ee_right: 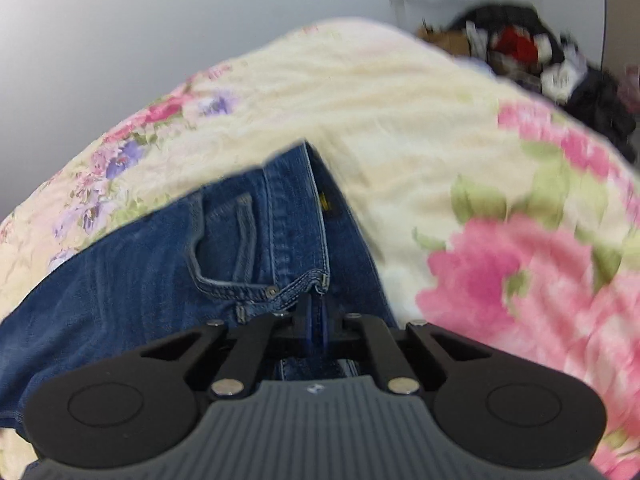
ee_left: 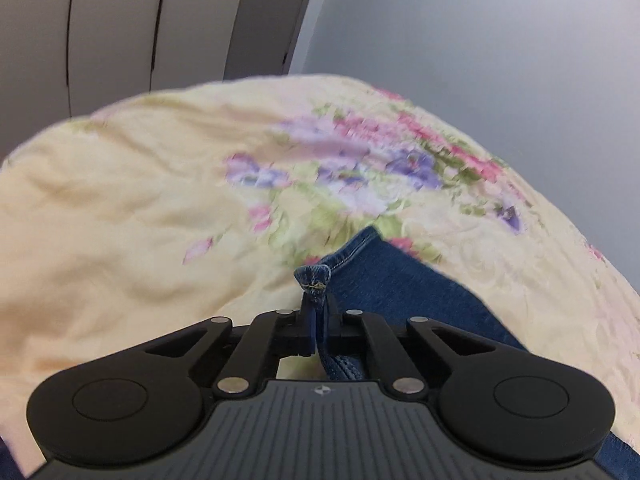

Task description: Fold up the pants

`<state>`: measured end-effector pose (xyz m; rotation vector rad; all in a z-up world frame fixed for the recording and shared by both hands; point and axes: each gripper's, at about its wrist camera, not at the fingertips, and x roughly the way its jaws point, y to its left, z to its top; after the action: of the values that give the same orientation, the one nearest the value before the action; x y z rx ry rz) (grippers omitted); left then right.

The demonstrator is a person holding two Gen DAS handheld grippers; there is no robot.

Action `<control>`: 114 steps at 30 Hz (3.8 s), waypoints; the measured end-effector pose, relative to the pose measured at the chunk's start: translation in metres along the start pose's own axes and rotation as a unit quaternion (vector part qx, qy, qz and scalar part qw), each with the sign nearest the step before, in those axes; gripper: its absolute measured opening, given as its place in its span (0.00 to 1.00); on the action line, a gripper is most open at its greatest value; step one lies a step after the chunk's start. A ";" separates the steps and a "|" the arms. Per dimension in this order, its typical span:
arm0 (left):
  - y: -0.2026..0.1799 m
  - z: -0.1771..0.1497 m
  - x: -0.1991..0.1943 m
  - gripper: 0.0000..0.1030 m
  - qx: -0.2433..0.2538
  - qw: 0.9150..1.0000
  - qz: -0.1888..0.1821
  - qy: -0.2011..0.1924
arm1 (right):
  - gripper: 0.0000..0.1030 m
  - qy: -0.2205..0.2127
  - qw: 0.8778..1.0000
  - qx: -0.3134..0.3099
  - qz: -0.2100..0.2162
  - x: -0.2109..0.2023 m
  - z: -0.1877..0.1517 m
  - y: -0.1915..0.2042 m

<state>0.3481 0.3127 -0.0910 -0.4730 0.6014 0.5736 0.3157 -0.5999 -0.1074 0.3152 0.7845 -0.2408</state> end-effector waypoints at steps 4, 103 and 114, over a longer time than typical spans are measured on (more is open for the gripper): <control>-0.014 0.020 -0.003 0.03 0.046 0.999 0.010 -0.024 | 0.00 -0.004 0.999 -0.035 -0.033 -0.001 0.009 0.005; 0.142 -0.229 -0.209 0.55 0.704 0.702 0.009 0.108 | 0.29 0.160 0.863 -0.473 -0.076 -0.213 -0.173 -0.001; 0.134 -0.227 -0.214 0.08 0.698 0.712 0.022 0.071 | 0.34 0.078 0.833 -0.542 -0.078 -0.217 -0.209 0.004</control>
<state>0.0307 0.2079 -0.1524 0.9667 1.0145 -0.0054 0.0326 -0.4994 -0.0890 -0.8236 0.9911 0.1064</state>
